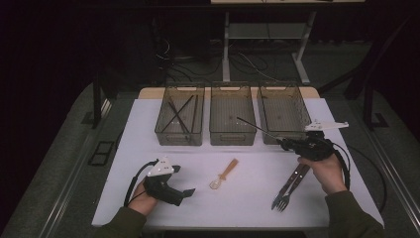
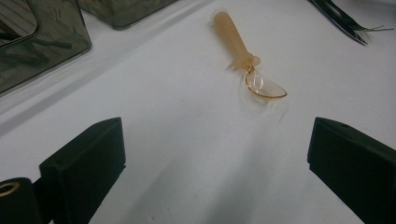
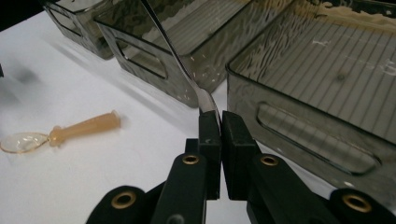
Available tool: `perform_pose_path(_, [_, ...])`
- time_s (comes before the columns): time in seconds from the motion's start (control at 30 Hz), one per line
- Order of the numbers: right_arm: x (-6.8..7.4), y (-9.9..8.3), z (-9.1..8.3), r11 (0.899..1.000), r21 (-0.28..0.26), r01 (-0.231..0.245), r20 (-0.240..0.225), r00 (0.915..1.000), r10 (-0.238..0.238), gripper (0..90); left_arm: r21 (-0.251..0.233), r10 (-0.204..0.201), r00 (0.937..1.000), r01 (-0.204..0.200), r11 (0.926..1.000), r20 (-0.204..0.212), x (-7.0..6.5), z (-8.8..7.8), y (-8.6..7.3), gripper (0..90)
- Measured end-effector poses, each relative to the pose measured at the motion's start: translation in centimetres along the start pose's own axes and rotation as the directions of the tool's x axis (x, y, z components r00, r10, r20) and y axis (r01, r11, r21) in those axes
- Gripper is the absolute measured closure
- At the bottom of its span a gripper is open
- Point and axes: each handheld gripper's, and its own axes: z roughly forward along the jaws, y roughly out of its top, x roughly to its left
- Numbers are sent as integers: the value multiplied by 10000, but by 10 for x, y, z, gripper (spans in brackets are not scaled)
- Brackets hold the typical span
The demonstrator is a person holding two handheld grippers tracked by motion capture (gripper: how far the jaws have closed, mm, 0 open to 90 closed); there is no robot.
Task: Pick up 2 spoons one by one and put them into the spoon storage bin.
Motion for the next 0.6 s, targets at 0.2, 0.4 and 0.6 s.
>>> perform_pose_path(0.2, [4, 9, 8, 9999, -105, -16, -85, 10000, 15, 872, 7, 34, 10000, -34, 10000, 7, 0, 0, 0, 28])
perform_pose_path(0.4, [7, 17, 16, 9997, -237, -68, -182, 9998, 64, 871, -24, 6, 10000, -6, 10000, 17, 0, 0, 0, 28])
perform_pose_path(0.6, [11, 26, 24, 9995, -321, -24, -228, 9997, 17, 871, -66, -42, 10000, 42, 10000, 26, 1, -1, 0, 29])
